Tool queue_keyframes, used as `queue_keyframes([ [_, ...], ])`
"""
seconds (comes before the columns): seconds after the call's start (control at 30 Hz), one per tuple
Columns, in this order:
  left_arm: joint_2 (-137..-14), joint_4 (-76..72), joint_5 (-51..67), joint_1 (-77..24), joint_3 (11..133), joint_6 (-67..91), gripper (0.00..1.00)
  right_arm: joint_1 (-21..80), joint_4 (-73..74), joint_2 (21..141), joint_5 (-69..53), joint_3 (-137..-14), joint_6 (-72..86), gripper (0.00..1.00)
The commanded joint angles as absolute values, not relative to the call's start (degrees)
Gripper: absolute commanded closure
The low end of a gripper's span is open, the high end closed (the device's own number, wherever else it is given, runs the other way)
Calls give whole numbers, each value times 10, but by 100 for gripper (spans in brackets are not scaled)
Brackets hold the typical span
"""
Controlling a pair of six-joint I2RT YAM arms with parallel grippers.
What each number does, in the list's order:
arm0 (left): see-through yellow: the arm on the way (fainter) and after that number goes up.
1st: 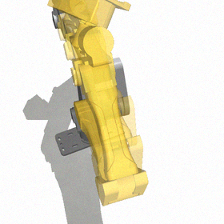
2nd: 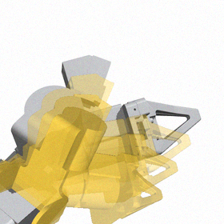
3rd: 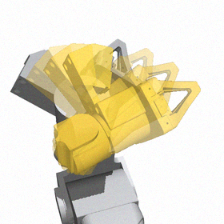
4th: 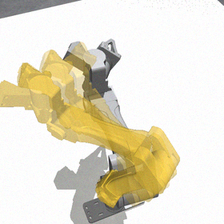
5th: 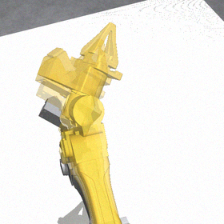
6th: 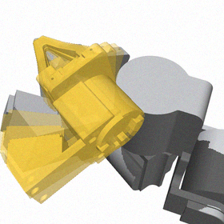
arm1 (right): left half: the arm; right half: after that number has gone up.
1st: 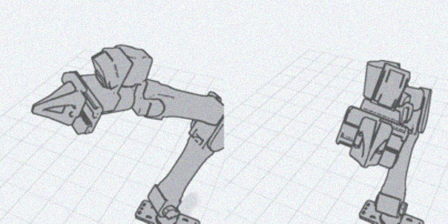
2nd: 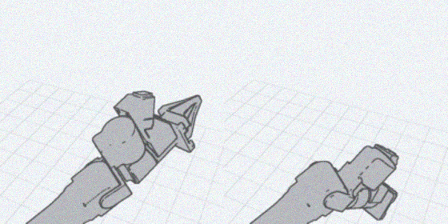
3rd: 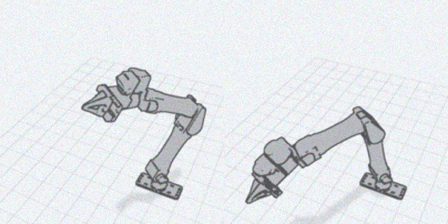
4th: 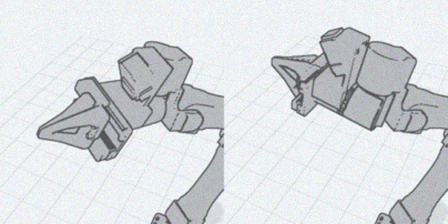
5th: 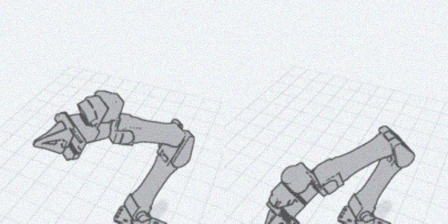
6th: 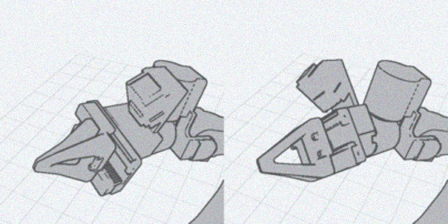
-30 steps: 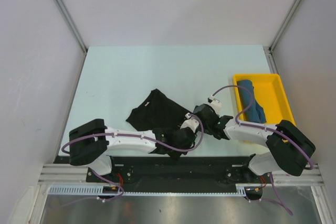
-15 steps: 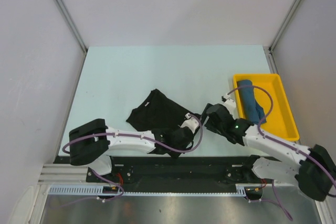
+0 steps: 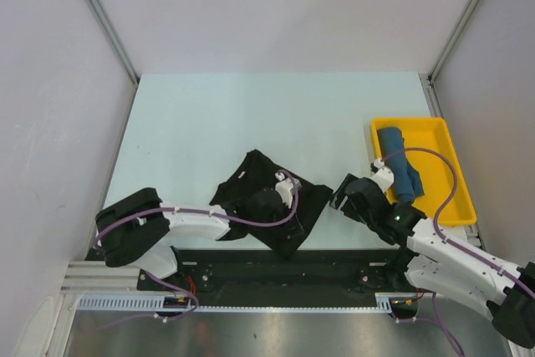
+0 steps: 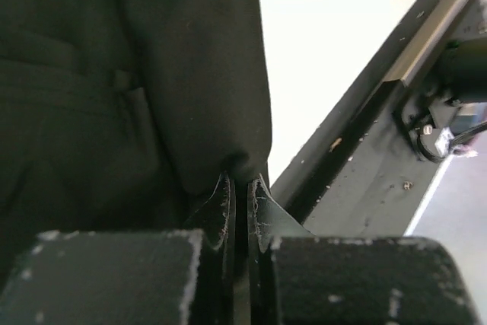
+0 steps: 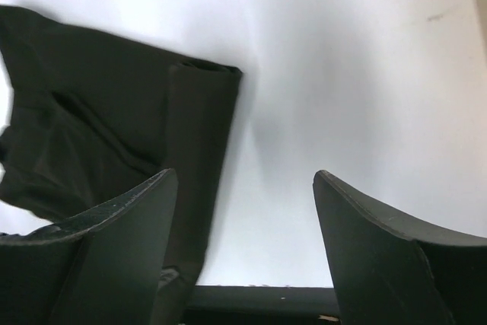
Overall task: Roll the t-shirts
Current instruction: Roll the T-shirt to the center of the board.
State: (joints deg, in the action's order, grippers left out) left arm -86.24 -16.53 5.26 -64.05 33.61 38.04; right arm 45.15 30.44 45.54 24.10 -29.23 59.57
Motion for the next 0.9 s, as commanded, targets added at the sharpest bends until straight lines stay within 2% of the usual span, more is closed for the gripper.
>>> queue_keyframes([
  [0.0, -848, -232, 118, -602, 304, 428, 99, 461, 271, 489, 244, -283, 606, 23],
  [0.27, -845, -221, 131, -556, 268, 452, 97, 472, 177, 573, 220, -284, 592, 24],
  [0.7, -854, -181, 137, -541, 282, 447, 91, 478, 96, 680, 206, -294, 580, 23],
  [0.77, -847, -173, 137, -541, 287, 439, 88, 478, 86, 700, 201, -297, 578, 23],
  [0.87, -825, -146, 127, -541, 297, 426, 76, 478, 86, 729, 198, -311, 572, 22],
])
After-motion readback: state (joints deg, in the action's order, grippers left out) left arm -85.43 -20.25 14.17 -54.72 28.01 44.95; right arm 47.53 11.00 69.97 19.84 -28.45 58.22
